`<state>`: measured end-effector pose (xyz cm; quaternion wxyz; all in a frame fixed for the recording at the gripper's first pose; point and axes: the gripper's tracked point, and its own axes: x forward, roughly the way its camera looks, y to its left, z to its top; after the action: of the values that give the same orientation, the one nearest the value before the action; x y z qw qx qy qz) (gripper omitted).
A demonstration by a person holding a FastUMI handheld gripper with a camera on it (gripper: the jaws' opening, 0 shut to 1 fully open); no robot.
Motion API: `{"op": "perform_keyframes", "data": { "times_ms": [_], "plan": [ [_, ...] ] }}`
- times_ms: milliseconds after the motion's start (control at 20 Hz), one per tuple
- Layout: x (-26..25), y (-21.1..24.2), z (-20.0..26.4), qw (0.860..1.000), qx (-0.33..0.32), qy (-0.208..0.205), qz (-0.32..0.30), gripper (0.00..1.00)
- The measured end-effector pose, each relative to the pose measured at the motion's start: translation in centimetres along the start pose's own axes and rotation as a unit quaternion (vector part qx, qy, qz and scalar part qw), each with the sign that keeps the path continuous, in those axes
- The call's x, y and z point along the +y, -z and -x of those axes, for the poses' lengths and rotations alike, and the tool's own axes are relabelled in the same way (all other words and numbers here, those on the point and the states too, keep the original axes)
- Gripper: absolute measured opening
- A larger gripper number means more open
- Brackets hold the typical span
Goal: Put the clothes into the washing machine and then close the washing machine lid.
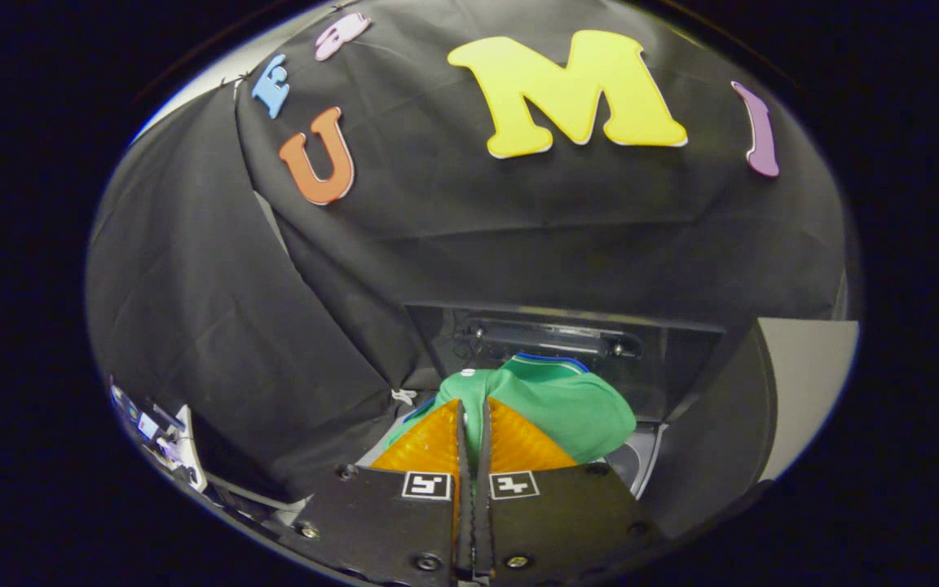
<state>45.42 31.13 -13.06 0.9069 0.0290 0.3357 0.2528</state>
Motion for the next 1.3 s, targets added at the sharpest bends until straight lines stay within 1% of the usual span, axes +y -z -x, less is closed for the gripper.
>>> {"op": "perform_keyframes", "data": {
  "times_ms": [200,400,550,700,900,1250,1300],
  "plan": [
    [-1.1,3.1,-3.3,0.999,0.036,0.023,-0.002,0.04],
    [-2.4,5.5,-6.5,0.998,0.053,0.043,0.005,0.04],
    [-3.1,7.5,-8.3,0.996,0.069,0.056,-0.002,0.04],
    [-3.7,9.3,-9.9,0.994,0.084,0.064,0.013,0.04],
    [-4.1,10.0,-11.7,0.993,0.084,0.074,0.03,0.04],
    [-4.9,10.2,-13.2,0.992,0.09,0.085,0.004,0.05],
    [-4.8,10.3,-13.4,0.992,0.095,0.08,-0.003,0.07]
  ]
}}
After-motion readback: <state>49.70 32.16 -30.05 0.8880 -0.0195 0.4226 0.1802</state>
